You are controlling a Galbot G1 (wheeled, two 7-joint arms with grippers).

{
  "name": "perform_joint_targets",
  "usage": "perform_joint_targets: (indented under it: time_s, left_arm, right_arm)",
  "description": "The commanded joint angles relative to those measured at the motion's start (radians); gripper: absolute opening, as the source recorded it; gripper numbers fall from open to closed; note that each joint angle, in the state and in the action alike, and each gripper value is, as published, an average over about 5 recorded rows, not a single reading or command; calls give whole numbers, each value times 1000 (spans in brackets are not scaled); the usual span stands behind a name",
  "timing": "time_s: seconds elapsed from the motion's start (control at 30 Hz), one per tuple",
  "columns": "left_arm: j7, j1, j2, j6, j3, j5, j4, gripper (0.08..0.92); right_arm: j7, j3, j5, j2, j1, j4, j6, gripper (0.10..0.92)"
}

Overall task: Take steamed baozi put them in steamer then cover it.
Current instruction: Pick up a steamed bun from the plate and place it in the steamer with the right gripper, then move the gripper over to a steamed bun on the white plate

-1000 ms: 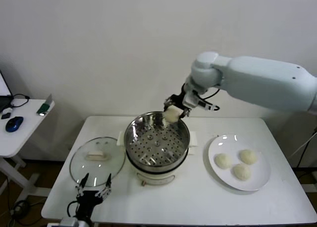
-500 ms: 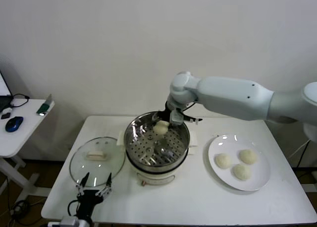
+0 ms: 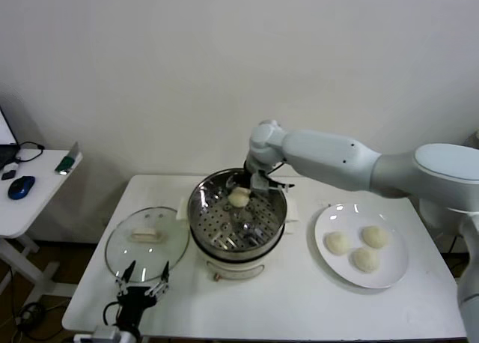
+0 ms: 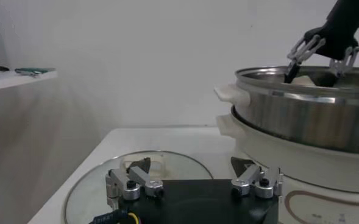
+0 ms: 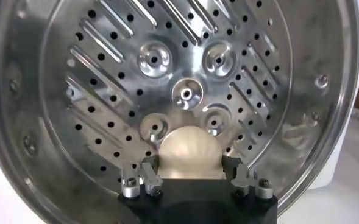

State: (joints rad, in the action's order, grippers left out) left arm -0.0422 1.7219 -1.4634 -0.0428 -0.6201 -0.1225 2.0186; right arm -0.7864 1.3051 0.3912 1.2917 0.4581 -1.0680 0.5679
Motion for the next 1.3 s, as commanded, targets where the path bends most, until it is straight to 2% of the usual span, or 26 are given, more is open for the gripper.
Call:
perform_joint_targets:
  time_s: [0.03,0.2,0.37,0.53,0.63,0.8,0.97,1.1,1.3]
  left_arm:
    - [1,1,0,2,1,3,1,823]
    - [1,6,-4,2,7,11,5,823]
    - [-1,5,-9,-1,19,23,8,823]
    - [-2,-3,-10,-4,24,29,5,823]
    - [-3,-8,-8,-4,25,30,4,823]
    - [-3,-16,-6,-4,24,28,3,823]
    - [-4,-24,-7,-2,21,25,-2,823]
    - [-5,-27,-7,-1,22,25,-7,823]
    - [-5,-26,-7,0,17,23,-6,823]
  right_arm:
    - [12,-16,0,29,-25,69,19,794]
    - [-12,14,-127,-14,56,-6,28,822]
    - [-76,112,-434,-131,237,-100,-26,823]
    - [-176,313,-919,-300,446,-201,-254,823]
    - [-218,394,-1056,-417,504,-251,-420,823]
    - [-181,493,-1086,-614,499,-309,-634,823]
    - [-125,482,-963,-772,381,-390,-747,823]
    - [-81,380,-883,-814,230,-409,-817,823]
    - [-51,240,-796,-783,41,-363,-870,823]
